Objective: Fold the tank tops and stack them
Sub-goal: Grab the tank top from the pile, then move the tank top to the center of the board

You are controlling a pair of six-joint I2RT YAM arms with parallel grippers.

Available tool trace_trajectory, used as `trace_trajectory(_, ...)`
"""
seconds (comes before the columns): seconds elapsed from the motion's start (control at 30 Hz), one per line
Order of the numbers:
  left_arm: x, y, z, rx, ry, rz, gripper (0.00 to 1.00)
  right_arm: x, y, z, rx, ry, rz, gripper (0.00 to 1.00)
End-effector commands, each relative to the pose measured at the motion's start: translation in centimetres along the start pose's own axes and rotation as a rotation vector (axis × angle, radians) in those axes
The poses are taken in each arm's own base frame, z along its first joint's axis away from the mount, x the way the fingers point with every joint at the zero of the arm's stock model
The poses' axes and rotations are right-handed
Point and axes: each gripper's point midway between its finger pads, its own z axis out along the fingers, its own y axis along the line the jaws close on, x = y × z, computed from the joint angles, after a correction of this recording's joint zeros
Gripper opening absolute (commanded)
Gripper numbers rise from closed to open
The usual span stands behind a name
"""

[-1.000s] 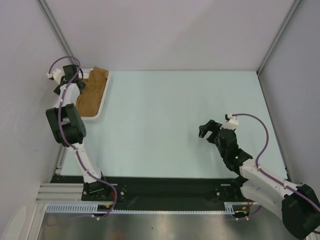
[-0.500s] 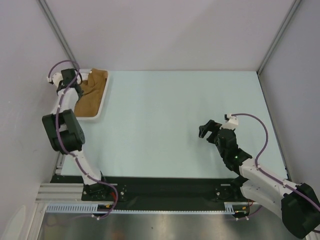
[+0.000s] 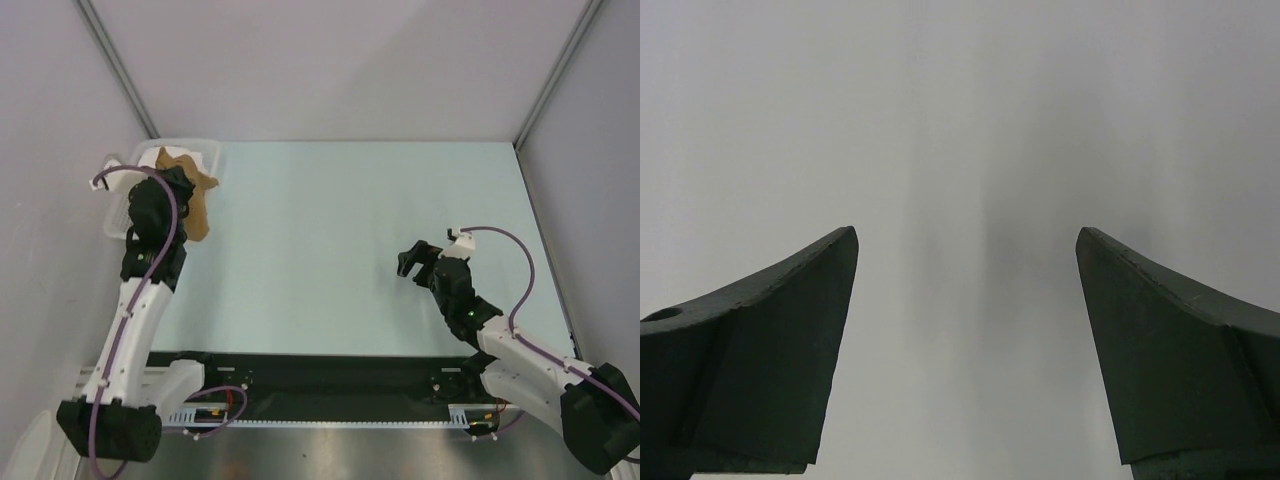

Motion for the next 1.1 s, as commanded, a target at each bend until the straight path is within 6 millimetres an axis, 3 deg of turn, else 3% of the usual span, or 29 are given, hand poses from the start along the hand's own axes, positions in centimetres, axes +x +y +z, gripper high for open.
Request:
trace_trajectory(0.0, -7.6, -7.2, -5.9, 0.281, -0.195, -0.081, 0.0, -1.1, 1.0, 0.3, -0.026, -0.031, 0.0, 0.95)
trace_trajectory(0.13, -11.4, -11.8, -11.9, 0.487, -0.2, -0.124, 0.0, -1.1, 1.1, 0.4, -0.031, -0.03, 0.003, 0.95)
trace_trajectory(0.23, -11.1, -14.7, -14.5, 0.634, -0.116, -0.181, 0.0, -1.1, 1.0, 0.4, -0.026, -0.031, 0.0, 0.94)
trace_trajectory(0.4, -5.3, -19.5, -17.1, 0.802, 0.111, -0.22, 0.0, -1.5, 0.6, 0.2, -0.008, -0.049, -0.004, 0.95)
trace_trajectory(0.43, -3.2, -20.5, -16.9, 0.807, 0.151, -0.203, 0.0, -1.6, 0.6, 0.2, -0.006, -0.05, -0.005, 0.94)
trace_trajectory(0.47, -1.2, -22.2, -18.9, 0.866, 0.225, -0.196, 0.0, -1.8, 0.5, 0.1, -0.002, -0.058, -0.003, 0.95)
trace_trajectory(0.53, 2.0, -24.1, -20.3, 0.908, 0.296, -0.122, 0.0, -1.8, 0.3, 0.1, 0.007, -0.062, -0.005, 0.94)
trace_trajectory(0.57, 4.3, -26.4, -22.2, 0.967, 0.354, -0.059, 0.0, -1.9, 0.2, 0.0, 0.012, -0.067, -0.005, 0.95)
trace_trajectory(0.6, 6.7, -26.8, -22.8, 0.97, 0.424, 0.017, 0.0, -2.0, 0.1, 0.0, 0.015, -0.069, -0.005, 0.95)
trace_trajectory(0.7, 8.2, -29.8, -24.5, 1.031, 0.507, 0.07, 0.0, -2.3, -0.2, -0.1, 0.029, -0.083, 0.0, 0.95)
trace_trajectory(0.8, 7.6, -29.7, -24.6, 1.021, 0.507, 0.073, 0.03, -2.8, -0.4, -0.4, 0.039, -0.098, 0.008, 0.95)
trace_trajectory(0.9, 8.8, -25.7, -21.8, 0.847, 0.494, 0.123, 0.11, -2.9, -0.8, -0.6, 0.052, -0.107, 0.014, 0.95)
trace_trajectory(0.93, 12.1, -22.5, -20.6, 0.764, 0.549, 0.187, 0.12, -3.0, -0.9, -0.8, 0.051, -0.112, 0.019, 0.95)
trace_trajectory(0.97, 13.3, -20.2, -19.2, 0.675, 0.555, 0.183, 0.14, -3.1, -1.0, -0.9, 0.056, -0.117, 0.023, 0.95)
trace_trajectory(1.0, 13.6, -18.6, -19.1, 0.651, 0.549, 0.17, 0.17, -3.2, -1.2, -1.0, 0.063, -0.119, 0.026, 0.95)
trace_trajectory(1.03, 15.4, -16.9, -18.9, 0.628, 0.569, 0.181, 0.23, -3.4, -1.1, -1.2, 0.063, -0.128, 0.036, 0.95)
trace_trajectory(1.07, 19.5, -12.8, -18.6, 0.563, 0.634, 0.226, 0.28, -3.6, -1.4, -1.3, 0.074, -0.139, 0.042, 0.95)
